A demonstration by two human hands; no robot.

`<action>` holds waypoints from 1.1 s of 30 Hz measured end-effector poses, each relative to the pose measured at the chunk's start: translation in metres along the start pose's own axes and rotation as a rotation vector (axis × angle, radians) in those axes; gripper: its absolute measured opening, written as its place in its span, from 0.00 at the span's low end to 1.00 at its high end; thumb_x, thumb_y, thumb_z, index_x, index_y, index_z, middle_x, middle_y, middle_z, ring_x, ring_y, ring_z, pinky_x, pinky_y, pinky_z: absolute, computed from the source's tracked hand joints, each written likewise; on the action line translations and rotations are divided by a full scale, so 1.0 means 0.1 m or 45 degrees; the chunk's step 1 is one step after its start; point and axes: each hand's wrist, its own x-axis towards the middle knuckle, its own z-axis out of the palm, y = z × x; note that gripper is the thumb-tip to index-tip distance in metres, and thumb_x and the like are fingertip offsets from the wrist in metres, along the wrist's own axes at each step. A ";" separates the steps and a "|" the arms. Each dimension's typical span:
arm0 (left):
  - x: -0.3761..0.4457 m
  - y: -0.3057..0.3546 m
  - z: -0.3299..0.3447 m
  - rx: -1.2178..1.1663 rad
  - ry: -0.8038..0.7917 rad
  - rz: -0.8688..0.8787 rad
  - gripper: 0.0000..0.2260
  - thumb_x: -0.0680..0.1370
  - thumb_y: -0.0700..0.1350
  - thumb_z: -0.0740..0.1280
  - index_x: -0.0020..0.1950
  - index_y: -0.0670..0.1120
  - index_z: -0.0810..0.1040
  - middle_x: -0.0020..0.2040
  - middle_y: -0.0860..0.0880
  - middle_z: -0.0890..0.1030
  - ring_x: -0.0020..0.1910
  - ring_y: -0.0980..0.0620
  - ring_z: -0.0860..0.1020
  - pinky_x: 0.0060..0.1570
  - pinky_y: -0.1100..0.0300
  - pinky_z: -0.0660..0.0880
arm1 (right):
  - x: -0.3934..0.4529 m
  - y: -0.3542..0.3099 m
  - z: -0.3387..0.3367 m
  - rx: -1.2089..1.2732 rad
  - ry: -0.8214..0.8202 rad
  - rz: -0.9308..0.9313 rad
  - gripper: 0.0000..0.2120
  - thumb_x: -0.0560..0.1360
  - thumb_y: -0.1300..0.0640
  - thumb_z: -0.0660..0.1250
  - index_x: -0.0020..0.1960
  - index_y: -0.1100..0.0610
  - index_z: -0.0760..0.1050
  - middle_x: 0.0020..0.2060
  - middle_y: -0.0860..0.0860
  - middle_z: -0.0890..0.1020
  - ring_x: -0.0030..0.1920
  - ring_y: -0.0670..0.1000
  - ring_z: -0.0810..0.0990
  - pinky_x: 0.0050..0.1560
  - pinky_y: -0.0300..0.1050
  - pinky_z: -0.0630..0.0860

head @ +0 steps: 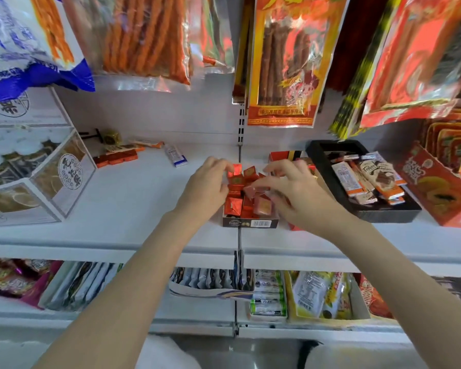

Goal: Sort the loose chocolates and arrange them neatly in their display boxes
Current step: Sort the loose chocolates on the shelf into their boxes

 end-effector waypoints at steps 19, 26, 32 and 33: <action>0.15 -1.50 -0.53 0.517 0.117 -0.414 0.24 0.78 0.46 0.59 0.73 0.44 0.59 0.75 0.42 0.56 0.75 0.43 0.50 0.72 0.49 0.47 | 1.52 -0.61 0.72 0.405 -0.317 0.043 0.23 0.75 0.62 0.60 0.70 0.57 0.64 0.67 0.59 0.69 0.68 0.58 0.65 0.65 0.42 0.59; 0.45 -1.91 -0.56 0.553 -0.068 -0.523 0.28 0.78 0.44 0.56 0.75 0.41 0.48 0.76 0.40 0.48 0.75 0.41 0.45 0.72 0.48 0.44 | 2.31 -0.77 1.28 0.250 -0.436 0.043 0.28 0.78 0.55 0.56 0.75 0.50 0.49 0.76 0.56 0.50 0.75 0.60 0.51 0.73 0.50 0.50; 0.50 -2.03 -0.55 0.620 -0.081 -0.504 0.23 0.78 0.44 0.56 0.71 0.39 0.58 0.70 0.37 0.63 0.69 0.39 0.61 0.68 0.50 0.57 | 2.49 -0.87 1.54 0.169 -0.411 0.067 0.24 0.78 0.54 0.53 0.74 0.48 0.54 0.75 0.49 0.54 0.74 0.56 0.53 0.71 0.54 0.53; 0.48 -2.02 -0.55 0.639 -0.068 -0.481 0.22 0.78 0.43 0.56 0.71 0.39 0.59 0.69 0.37 0.64 0.67 0.39 0.62 0.68 0.50 0.59 | 2.46 -0.87 1.54 0.151 -0.389 0.070 0.23 0.78 0.54 0.53 0.73 0.49 0.57 0.75 0.48 0.55 0.73 0.57 0.54 0.70 0.53 0.55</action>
